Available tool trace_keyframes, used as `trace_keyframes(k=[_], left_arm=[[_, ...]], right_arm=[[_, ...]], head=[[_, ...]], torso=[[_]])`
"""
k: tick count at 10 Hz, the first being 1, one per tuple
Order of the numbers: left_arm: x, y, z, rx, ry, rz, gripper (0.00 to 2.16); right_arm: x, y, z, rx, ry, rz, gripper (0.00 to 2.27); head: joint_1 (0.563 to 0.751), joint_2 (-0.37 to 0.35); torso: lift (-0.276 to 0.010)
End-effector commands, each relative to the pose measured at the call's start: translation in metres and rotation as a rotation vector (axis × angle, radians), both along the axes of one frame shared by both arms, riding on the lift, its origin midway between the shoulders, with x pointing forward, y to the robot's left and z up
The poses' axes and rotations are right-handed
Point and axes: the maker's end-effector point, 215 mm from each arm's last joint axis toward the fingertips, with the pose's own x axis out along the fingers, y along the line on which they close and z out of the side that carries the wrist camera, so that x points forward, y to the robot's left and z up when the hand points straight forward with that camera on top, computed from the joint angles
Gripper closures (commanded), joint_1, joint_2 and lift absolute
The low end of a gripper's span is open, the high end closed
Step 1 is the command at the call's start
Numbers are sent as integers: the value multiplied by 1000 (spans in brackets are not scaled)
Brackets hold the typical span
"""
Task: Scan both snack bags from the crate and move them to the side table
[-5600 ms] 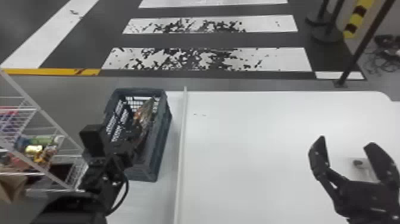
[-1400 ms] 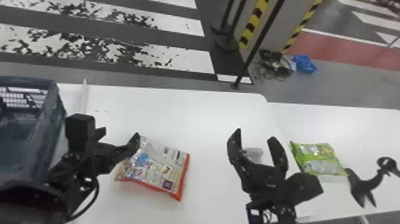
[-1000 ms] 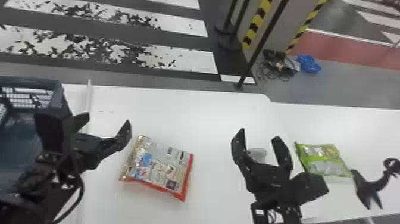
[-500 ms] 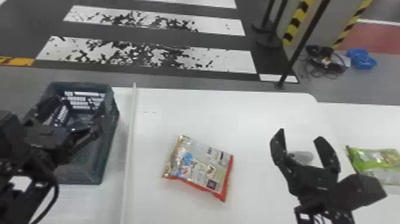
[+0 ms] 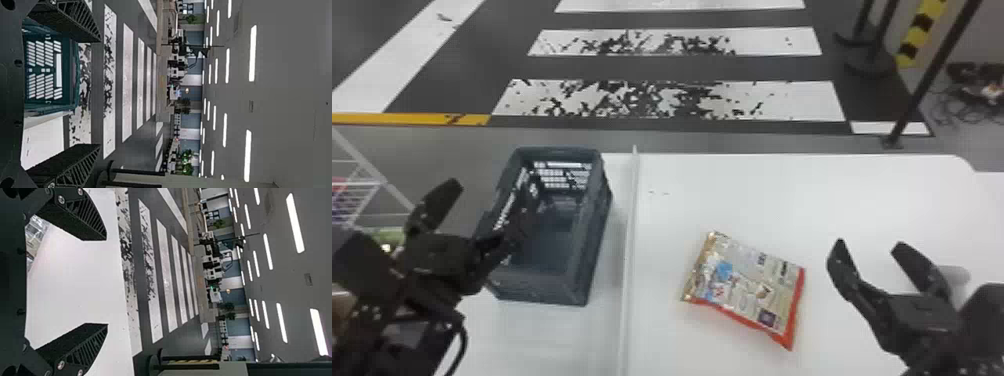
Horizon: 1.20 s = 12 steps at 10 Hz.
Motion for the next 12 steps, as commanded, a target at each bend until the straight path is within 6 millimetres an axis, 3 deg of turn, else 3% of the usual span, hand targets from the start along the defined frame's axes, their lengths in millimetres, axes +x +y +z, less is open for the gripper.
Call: trace_keyframes(k=[1,2,3,5,9,12], left_arm=[[-7,11,-4,-9,5,17,36],[-11,17,-11,-27,14,18,36],[-13,18,-14,-30,18,20,36],[-17,18,-20,-33,31,23,36],[-21,17,-32,-48,53,27,36],[-22,0,-37,-65,57,-5,36]], right_arm=[[-7,17,-30,11,112,58,559],[-15,38,-47,22,199,116,1349],[-28,55,-68,27,289,161,1922],[-45,88,-86,21,362,247,2240],[-61,165,-86,10,389,410,2240],[-34,191,-104,-55,422,474,2240]], head=[[695,135],[695,153],[695,188],[695,249],[695,350],[695,350]], torso=[[-29],[-29],[-29],[-29],[-29],[-29]])
